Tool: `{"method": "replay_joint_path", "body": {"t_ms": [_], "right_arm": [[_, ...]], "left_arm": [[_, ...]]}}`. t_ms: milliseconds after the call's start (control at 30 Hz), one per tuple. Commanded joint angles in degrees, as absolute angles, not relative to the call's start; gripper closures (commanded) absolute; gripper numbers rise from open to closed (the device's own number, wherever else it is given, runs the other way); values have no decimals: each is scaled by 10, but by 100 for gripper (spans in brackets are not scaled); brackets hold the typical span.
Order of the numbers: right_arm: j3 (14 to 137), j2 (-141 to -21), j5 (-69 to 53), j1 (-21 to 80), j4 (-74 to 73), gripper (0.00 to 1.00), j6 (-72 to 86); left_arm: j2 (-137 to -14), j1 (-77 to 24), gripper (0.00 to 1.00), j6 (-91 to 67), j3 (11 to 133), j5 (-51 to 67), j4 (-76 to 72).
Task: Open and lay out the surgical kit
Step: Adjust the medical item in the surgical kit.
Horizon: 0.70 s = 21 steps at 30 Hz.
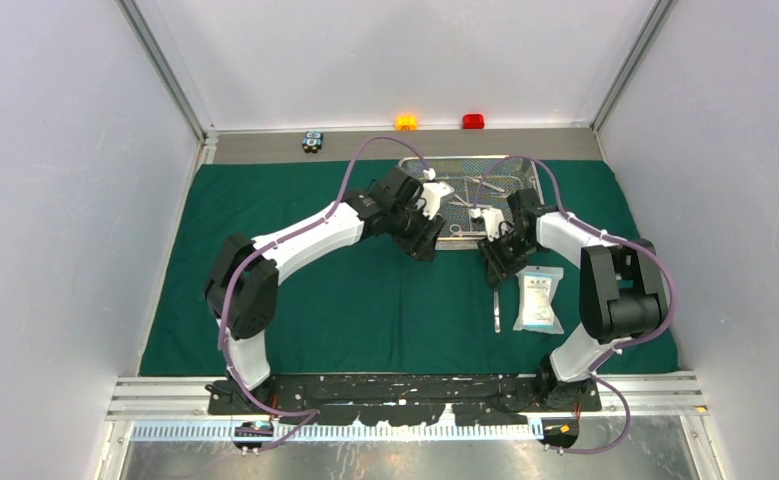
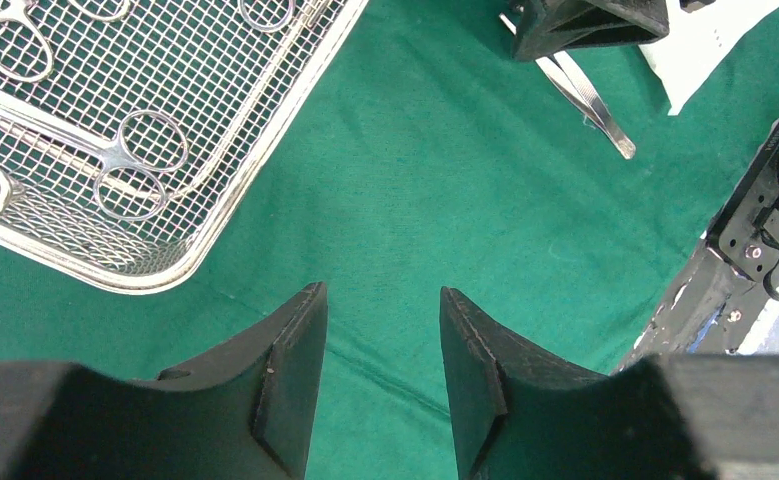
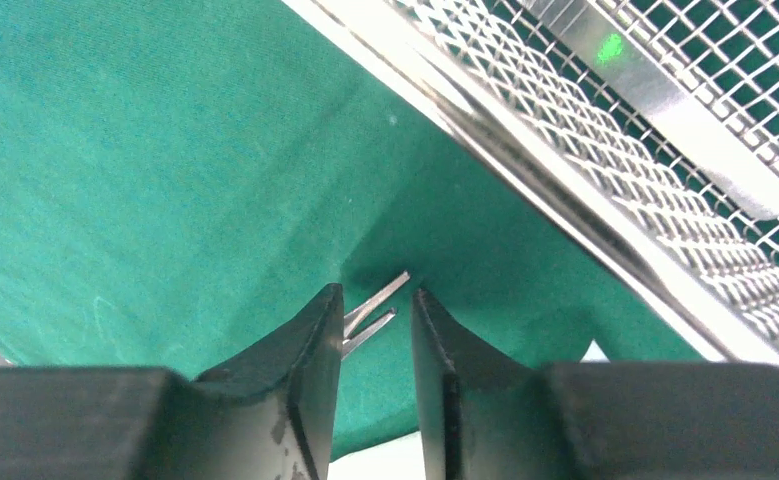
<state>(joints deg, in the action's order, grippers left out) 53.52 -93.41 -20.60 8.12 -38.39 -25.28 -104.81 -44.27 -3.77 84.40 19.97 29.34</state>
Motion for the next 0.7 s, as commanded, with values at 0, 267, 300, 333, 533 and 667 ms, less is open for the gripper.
{"method": "replay_joint_path", "body": {"t_ms": [0,267,300,333,533,667], "right_arm": [[560,-936,-205,85,-371,68,-240],[572,-920,-221,86,-403,87,-228],[574,-916,-227,86,-408,88,-227],[576,-912,-233,86,-412,90,-225],[589,-907,-295,85,-434,99,-207],[603,-927,-365,80,-454,100,-184]], "left_arm": [[-1034,-439,53,-31,857,199,270],[-1040,-435,53,-27,859,197,274],[-1040,-435,53,-26,860,197,274],[-1040,-435,53,-26,859,197,273],[-1038,-434,53,-27,860,199,274],[-1035,-433,53,-23,861,200,279]]}}
